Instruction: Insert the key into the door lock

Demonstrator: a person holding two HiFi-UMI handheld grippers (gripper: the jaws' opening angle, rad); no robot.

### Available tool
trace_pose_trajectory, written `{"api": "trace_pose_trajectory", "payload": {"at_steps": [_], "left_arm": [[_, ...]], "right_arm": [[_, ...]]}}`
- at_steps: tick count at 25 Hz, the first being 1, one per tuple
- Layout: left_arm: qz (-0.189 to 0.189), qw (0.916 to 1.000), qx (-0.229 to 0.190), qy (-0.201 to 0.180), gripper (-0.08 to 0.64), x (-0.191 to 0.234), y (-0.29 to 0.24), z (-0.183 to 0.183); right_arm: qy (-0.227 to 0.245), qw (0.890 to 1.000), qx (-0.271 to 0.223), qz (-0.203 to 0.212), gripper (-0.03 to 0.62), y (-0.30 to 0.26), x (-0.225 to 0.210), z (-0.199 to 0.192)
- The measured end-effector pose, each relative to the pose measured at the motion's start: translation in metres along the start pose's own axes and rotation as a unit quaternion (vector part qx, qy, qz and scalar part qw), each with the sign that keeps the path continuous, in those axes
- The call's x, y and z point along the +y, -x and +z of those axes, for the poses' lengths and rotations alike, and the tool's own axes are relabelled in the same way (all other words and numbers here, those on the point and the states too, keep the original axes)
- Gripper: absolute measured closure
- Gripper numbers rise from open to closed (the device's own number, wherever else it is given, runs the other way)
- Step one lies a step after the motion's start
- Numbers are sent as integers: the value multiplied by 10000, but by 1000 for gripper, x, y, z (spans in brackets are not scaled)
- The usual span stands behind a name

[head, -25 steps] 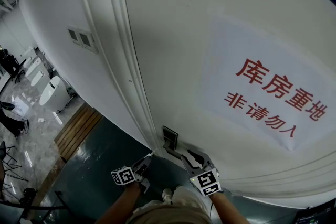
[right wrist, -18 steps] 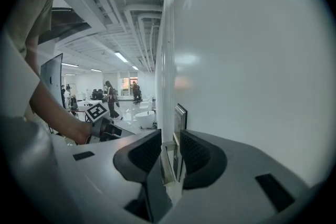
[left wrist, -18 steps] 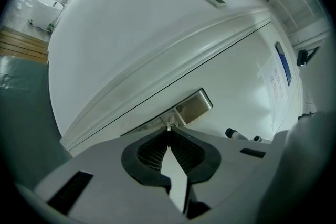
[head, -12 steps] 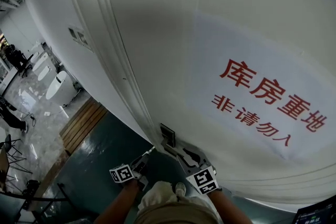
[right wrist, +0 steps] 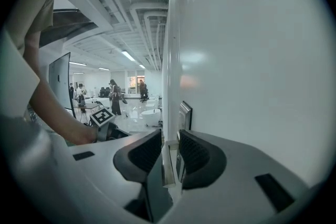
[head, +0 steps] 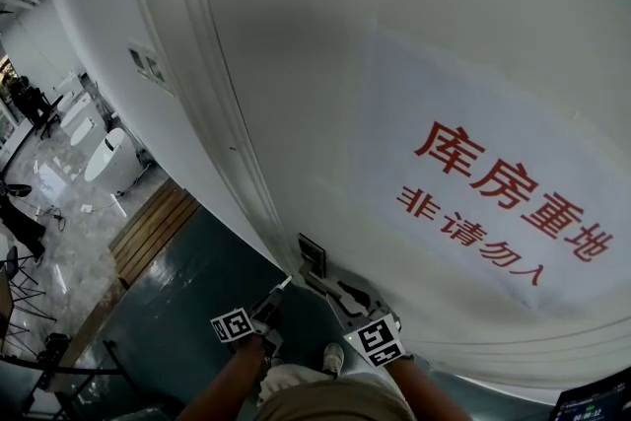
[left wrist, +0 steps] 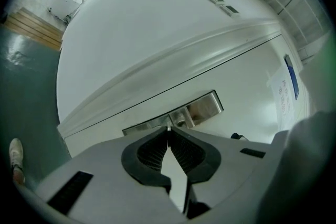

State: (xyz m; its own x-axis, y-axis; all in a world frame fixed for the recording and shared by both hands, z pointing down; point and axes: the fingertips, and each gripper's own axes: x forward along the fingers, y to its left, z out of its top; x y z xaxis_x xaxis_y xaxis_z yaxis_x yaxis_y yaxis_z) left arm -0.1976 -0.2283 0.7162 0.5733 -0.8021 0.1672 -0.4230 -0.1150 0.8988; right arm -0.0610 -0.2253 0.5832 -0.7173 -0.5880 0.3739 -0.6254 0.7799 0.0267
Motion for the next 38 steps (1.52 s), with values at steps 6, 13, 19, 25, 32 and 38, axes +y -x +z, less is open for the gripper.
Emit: {"api": "trace_pose_trajectory", "payload": {"at_steps": [6,13,19,25,32,38], "left_arm": [[-71,9998,48,180,526,3,-17,-5],[-185,9971,-148,723,526,3,-22,-15],[-219,9938,-231,1067,526,6,-29,-21],[-316,9931,-246,1101,526,10,-36,-24],[-362,9912,-299,1241,526,10,-42,-25],[-398,9896,-309,1345,526,6,-45,-24]], "right_arm": [[-29,10000,66,-13,483,-2,-4,-8],[131,9997,150,109,483,-2,1,-13],[215,9997,101,101,483,-1,-4,-8],[243,9996,96,103,483,1,-5,-8],[228,9997,91,95,483,3,-6,-9],[218,9997,70,92,483,5,-8,-9]]}}
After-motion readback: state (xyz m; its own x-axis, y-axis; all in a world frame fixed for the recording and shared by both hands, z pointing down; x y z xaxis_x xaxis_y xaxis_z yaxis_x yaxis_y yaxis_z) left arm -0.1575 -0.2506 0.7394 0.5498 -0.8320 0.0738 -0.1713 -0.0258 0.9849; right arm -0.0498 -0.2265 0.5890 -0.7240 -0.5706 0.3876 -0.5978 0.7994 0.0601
